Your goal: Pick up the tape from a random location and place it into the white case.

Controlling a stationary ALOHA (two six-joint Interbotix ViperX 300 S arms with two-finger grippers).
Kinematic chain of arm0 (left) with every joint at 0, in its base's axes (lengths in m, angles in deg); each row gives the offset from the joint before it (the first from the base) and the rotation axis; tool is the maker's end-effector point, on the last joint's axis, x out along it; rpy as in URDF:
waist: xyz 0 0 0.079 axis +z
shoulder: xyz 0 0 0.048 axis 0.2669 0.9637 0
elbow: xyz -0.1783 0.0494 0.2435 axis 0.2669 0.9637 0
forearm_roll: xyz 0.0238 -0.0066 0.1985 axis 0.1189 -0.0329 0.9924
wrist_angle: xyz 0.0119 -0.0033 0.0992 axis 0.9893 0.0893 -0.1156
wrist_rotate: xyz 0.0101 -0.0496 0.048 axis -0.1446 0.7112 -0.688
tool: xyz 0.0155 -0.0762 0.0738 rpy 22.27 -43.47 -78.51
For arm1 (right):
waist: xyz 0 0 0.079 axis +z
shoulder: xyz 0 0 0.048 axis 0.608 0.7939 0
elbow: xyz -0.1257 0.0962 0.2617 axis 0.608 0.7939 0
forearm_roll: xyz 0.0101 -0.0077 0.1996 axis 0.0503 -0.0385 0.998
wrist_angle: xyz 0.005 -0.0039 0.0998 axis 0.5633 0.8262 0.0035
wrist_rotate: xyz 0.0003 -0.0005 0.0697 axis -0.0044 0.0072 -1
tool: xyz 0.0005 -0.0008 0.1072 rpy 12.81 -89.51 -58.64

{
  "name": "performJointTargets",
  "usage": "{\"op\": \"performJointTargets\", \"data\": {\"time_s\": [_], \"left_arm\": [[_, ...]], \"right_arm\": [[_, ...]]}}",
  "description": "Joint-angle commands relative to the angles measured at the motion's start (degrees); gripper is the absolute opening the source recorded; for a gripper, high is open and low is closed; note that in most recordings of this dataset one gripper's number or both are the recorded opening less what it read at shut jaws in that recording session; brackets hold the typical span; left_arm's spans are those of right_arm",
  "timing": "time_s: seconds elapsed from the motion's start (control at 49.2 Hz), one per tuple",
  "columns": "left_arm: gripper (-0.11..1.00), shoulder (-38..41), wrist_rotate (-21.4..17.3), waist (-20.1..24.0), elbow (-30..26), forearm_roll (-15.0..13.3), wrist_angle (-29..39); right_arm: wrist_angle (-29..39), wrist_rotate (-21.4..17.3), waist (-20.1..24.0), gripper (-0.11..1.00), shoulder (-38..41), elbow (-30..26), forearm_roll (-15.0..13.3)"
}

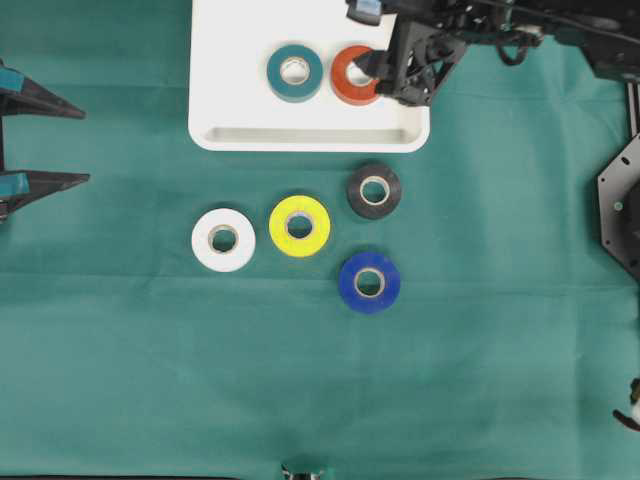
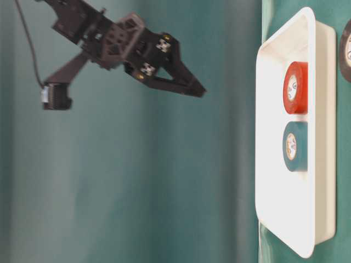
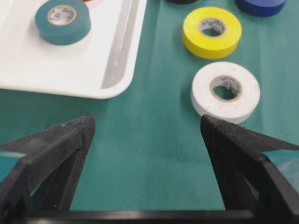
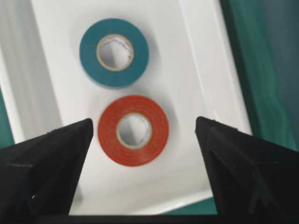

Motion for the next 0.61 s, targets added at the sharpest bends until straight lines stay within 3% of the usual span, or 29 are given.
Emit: {"op": "performJointTargets", "data": {"time_s": [0.0,0.59], "left_arm": [[0.99,0.6,0.0,0.2,-0.6,0.0,-0.3],[0.99,0.6,-0.1,0.2,-0.6,-0.1,-0.3]], "right_arm": [[0.7,-0.1,0.3,0.86,-2.2,-1.8,-0.3],[1.6,-0.1,0.9,0.86,-4.1,-2.1,-0.3]]}}
